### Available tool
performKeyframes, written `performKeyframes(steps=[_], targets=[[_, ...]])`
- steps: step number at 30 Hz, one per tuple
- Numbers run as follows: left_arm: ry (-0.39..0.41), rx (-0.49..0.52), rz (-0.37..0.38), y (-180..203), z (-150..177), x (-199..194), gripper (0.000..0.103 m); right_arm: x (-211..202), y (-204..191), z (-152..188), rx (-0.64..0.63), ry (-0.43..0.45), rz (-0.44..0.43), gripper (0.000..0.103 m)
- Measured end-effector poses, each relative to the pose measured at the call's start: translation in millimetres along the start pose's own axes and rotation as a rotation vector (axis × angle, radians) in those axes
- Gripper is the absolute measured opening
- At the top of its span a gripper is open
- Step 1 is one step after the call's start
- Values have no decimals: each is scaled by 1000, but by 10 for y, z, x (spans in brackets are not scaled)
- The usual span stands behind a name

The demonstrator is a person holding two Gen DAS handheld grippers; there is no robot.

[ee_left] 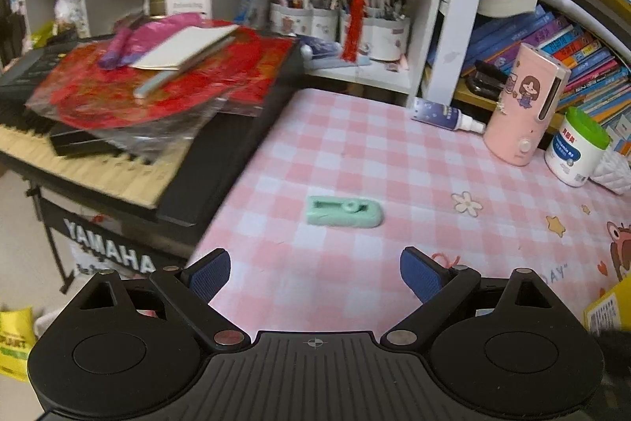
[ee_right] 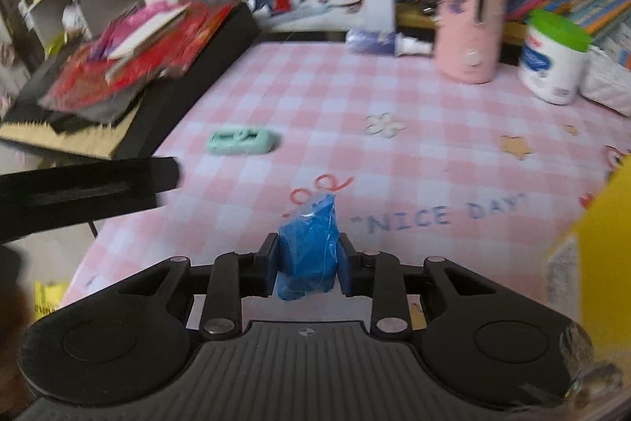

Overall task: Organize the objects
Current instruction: 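Grasp the blue plastic bag with the right tool while the left tool grasps the mint-green eraser, then carry the blue bag and green eraser over the yellow box with both tools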

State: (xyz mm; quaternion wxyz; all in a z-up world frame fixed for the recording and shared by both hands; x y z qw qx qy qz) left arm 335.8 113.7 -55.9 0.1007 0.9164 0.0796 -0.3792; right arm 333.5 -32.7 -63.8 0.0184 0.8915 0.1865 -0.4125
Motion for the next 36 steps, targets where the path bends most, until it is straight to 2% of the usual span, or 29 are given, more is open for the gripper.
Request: performKeyframes(steps=[3, 7, 12, 14, 16, 19, 21, 24, 29, 36], targets=[[-6, 7, 17, 109, -65, 248, 93, -124, 56, 59, 1, -7, -20, 27], [-9, 59, -35, 248, -152, 597, 93, -277, 100, 114, -27, 57, -22, 27], [-32, 101, -45, 354, -230, 912, 89, -329, 122, 109, -47, 81, -26, 27], [-40, 114, -64, 371, -226, 998, 84, -313, 129, 122, -41, 65, -35, 27], [-55, 116, -70, 364, -215, 1058, 71, -316, 136, 135, -40, 56, -39, 27], [-50, 111, -59, 346, -196, 1036, 69, -349, 139, 145, -47, 59, -35, 27], [-44, 110, -59, 332, -180, 970, 69, -364, 151, 154, -40, 60, -29, 27], [-33, 89, -21, 313, -179, 760, 68, -400, 156, 172, -35, 62, -23, 27], [5, 100, 57, 299, -79, 175, 68, -442, 147, 207, -30, 58, -1, 27], [38, 85, 116, 107, 179, -601, 69, -608, 73, 344, -44, 59, 20, 27]])
Point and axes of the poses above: each gripper's, at about its wrist camera, not at the fingertips, and x roughly the way its jaws point, y to its right, z to its underside, the point moved 2 cm from there along x, roughly the way its jaws point, and after that the axes turned 4 degrees about -x, right-handed, at the moved point
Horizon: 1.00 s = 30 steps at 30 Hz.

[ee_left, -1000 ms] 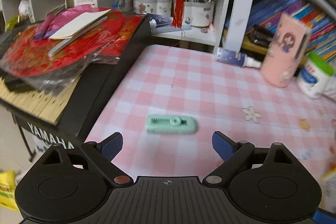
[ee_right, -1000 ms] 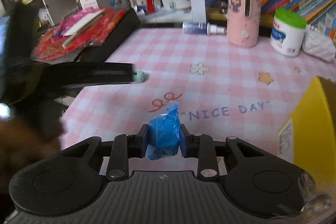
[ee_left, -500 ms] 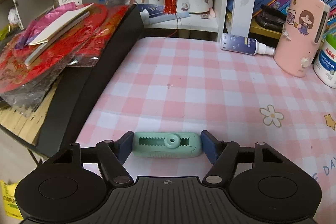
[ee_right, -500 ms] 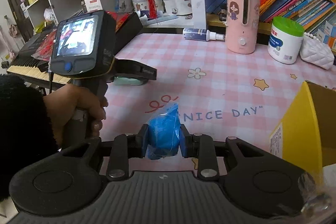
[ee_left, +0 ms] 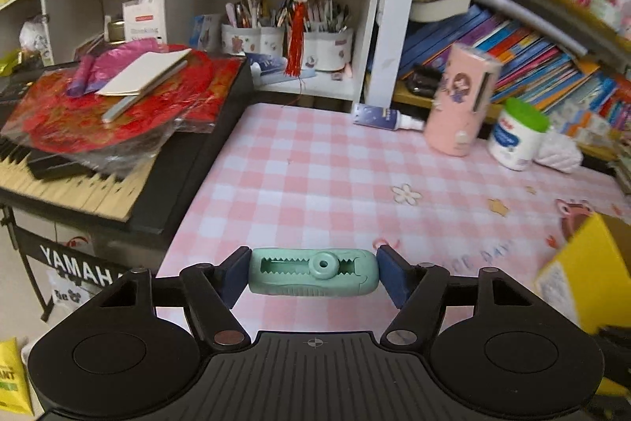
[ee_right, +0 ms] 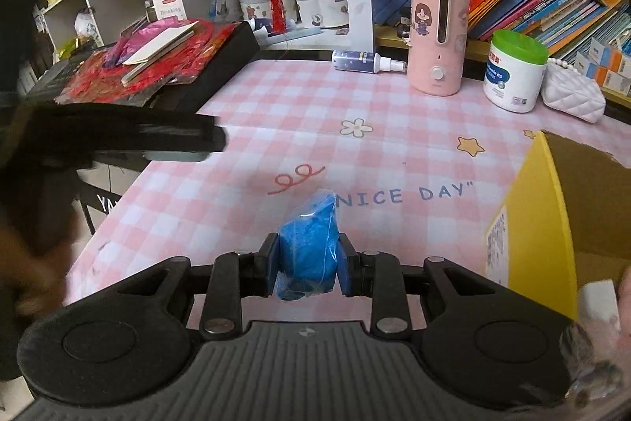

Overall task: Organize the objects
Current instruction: 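Carry the blue bag and green eraser over the yellow box with both tools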

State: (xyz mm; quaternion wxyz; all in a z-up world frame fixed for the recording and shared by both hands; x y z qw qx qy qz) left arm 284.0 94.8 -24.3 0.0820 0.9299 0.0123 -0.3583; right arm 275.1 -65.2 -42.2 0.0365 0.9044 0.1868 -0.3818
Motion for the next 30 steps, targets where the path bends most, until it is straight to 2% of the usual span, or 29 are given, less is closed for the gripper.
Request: performKeyframes(steps=[8, 20, 30], targets=[[0, -10, -6, -179, 405, -663, 69, -337, -156, 271, 2, -2, 25, 27], [9, -49, 41, -370, 1092, -1548, 69, -988, -569, 823, 0, 8, 47, 27], [-15, 3, 109, -317, 1601, -2065, 69, -1537, -838, 1446, 42, 8, 74, 27]])
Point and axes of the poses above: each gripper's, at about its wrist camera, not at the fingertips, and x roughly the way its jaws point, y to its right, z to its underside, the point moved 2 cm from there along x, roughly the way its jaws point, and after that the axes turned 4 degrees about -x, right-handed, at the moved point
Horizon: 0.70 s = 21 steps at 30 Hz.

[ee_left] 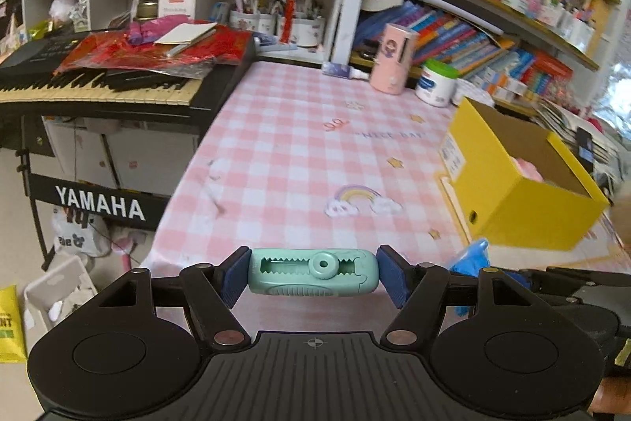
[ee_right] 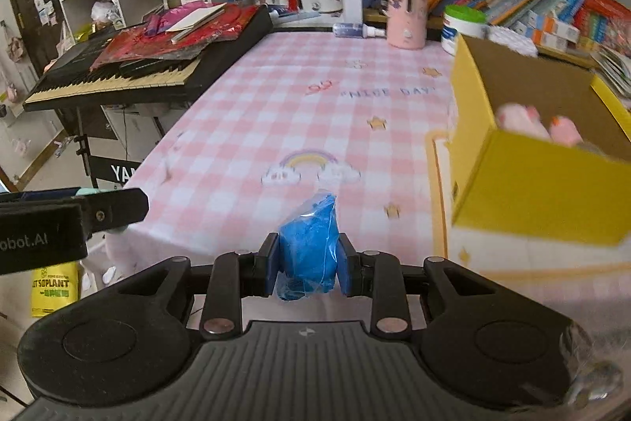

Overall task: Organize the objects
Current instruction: 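Carry the blue bag and green eraser over the yellow box with both tools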

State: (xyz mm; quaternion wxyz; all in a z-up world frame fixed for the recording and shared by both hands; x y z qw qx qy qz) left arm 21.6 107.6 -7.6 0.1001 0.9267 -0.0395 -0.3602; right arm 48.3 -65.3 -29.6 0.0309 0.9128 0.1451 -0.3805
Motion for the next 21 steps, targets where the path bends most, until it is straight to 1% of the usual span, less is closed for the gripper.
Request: performKeyframes(steps=[6, 14, 21], targets=[[-40, 57, 78, 215, 134, -37, 69, -292, 109, 310, 70, 0, 58, 27], [-71, 174, 210, 730, 229, 47, 69, -641, 478, 592, 176, 12, 180, 27], [-80, 248, 283, 1107, 216, 130, 69, -823, 794, 723, 262, 24, 262, 27]])
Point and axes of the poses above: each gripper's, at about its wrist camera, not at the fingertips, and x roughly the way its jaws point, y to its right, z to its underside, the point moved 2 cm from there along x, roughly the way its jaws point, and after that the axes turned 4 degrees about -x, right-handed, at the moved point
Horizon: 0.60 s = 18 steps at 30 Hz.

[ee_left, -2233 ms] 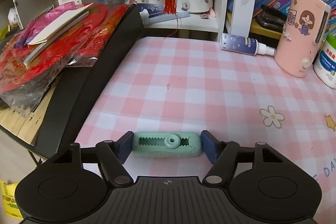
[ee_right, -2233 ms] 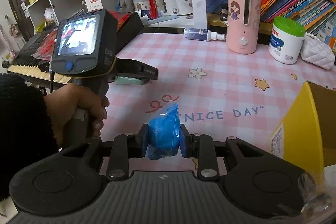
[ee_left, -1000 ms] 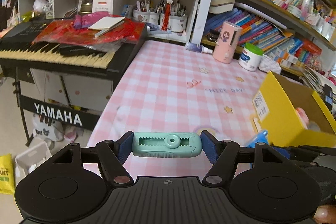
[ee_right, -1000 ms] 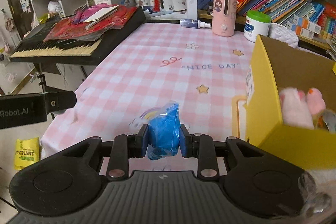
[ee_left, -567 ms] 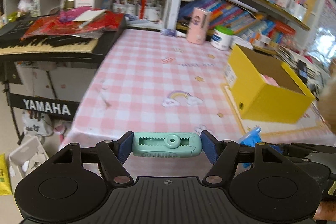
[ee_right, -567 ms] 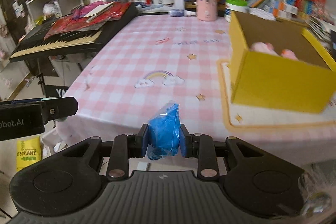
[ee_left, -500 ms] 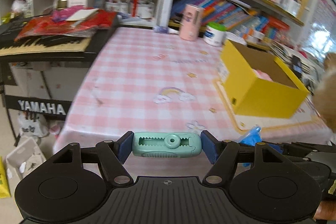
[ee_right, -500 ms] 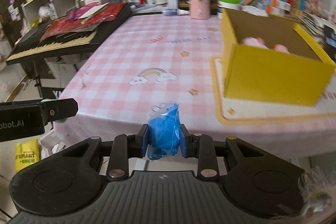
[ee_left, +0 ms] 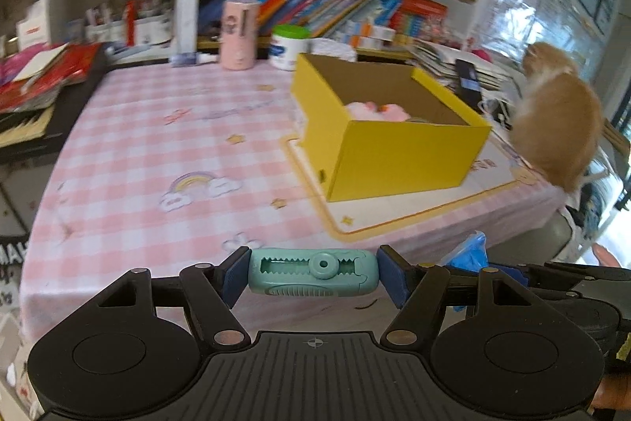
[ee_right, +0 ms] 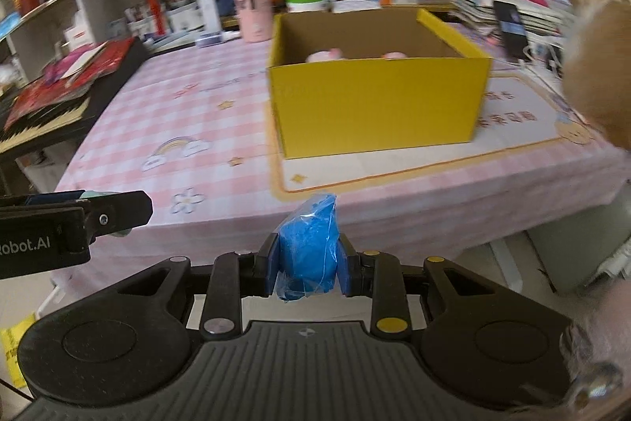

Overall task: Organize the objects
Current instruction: 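Carry the blue bag and green eraser over the yellow box with both tools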

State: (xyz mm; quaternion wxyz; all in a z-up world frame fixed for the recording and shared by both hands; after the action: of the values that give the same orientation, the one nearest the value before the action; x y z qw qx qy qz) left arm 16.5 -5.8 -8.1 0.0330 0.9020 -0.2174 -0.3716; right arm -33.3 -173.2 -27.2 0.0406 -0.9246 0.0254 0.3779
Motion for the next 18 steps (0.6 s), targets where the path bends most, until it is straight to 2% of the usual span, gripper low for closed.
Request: performKeyframes(steps=[8, 18], targets=[[-2, 53, 46, 293, -145, 234, 69, 66, 319, -112, 29, -3, 46, 27], [115, 85, 75, 593, -528, 454, 69, 294, 638, -468, 27, 56, 56, 27]])
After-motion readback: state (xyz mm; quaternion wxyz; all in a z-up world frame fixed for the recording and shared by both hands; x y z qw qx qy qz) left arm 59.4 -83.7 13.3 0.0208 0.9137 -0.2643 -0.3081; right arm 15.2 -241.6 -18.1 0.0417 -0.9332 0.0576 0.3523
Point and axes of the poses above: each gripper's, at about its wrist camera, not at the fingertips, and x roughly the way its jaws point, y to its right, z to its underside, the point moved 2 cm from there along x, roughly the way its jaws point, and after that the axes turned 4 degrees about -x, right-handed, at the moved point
